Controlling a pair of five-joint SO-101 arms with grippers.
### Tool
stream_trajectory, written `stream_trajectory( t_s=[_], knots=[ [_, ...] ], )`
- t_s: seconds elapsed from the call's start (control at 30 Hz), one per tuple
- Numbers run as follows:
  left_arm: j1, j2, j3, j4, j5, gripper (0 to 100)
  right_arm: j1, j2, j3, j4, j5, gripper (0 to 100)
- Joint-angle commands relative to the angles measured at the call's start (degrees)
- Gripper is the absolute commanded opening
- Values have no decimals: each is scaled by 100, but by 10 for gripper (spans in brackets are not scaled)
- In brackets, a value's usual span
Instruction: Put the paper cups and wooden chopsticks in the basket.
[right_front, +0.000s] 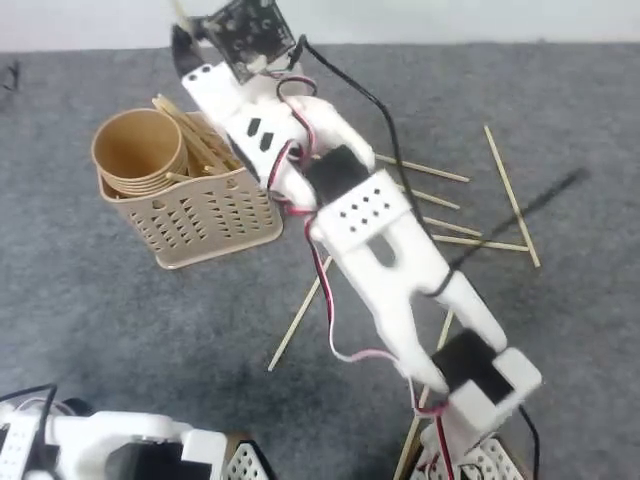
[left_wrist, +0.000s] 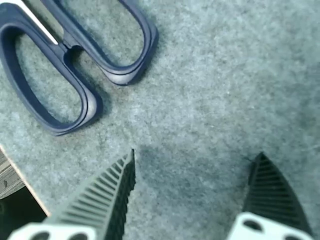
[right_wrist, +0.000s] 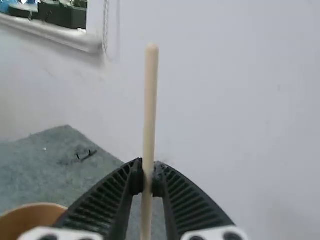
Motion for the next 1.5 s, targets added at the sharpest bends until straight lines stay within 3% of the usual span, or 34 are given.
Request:
stream_trajectory(
  t_s=[0.0,0.1,0.27,0.37,0.57,0.7,0.8,0.9,1.13,1.3,1.47],
  knots=[
    [44,-132,13,-70,-9,345,233,57,-343,-101,-88,7],
    [44,-132,13,-70,-9,345,180,57,-343,321,-88,50],
    [44,-132,13,-70,-9,345,48,-13,-501,1763,-62,340],
    [44,-123,13,-70,-9,345,13,-295,-738,2651,-9,298],
    [62,-123,13,-70,-9,345,-13,-1209,-1292,5024,844,213],
    [62,-123,13,-70,-9,345,127,-1552,-1275,7020,2119,210],
    [70,-123,13,-70,-9,345,620,-1780,-1204,8154,3103,209],
    [79,-123,13,-70,-9,345,2070,-2281,-642,8048,3033,209],
    [88,-132,13,-62,-9,345,4690,-2765,765,7758,4290,209],
    [88,-132,13,-62,-9,345,5771,-2651,2444,5710,4281,209],
    [88,-132,13,-62,-9,345,6000,-1947,4246,3407,4281,209]
  ],
)
